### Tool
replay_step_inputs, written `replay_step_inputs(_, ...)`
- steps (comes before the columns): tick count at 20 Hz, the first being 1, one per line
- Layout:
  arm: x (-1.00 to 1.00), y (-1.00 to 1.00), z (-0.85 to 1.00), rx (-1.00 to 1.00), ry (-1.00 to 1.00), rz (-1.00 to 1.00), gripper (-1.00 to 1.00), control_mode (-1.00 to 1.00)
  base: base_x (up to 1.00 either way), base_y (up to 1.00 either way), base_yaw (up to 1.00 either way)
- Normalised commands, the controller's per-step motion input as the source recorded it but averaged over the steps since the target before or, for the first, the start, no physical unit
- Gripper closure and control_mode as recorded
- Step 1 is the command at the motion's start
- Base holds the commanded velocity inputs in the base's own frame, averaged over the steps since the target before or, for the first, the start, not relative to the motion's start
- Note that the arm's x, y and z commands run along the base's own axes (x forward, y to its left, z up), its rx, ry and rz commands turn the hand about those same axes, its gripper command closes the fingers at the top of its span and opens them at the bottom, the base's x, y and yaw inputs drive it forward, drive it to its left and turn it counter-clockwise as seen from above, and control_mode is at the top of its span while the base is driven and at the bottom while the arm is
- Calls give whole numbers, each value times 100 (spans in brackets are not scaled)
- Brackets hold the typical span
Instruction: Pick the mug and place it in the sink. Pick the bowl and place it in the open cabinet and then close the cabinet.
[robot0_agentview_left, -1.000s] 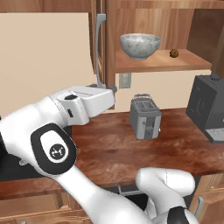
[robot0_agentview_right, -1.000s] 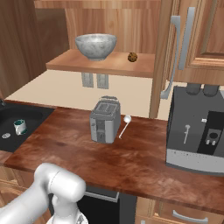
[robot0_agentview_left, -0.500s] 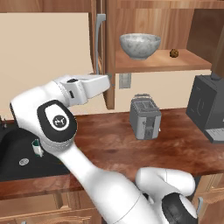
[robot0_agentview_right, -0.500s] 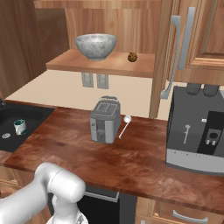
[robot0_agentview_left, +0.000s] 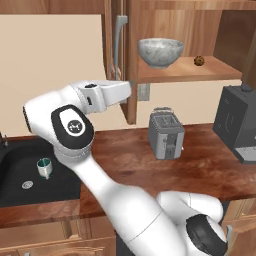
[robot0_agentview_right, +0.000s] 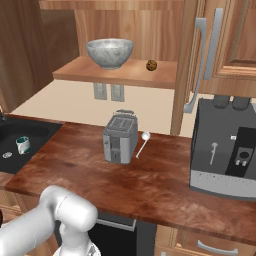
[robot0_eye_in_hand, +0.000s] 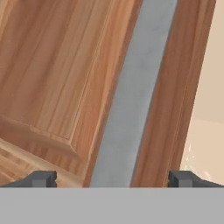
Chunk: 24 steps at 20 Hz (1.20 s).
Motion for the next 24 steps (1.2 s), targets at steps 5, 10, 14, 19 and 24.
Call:
replay_step_inputs(5,19,-100,-1,2,0,4,-100,-100,0,0,0)
replay_step_inputs(10,37,-100,-8,4,0,11,-100,-100,0,0,0)
replay_step_inputs(14,75,-100,-18,1,0,16,-100,-100,0,0,0)
replay_step_inputs(19,97,-99,-5,0,4,19,-100,-100,0,0,0)
replay_step_inputs(24,100,-89,0,0,17,19,-100,-100,0,0,0)
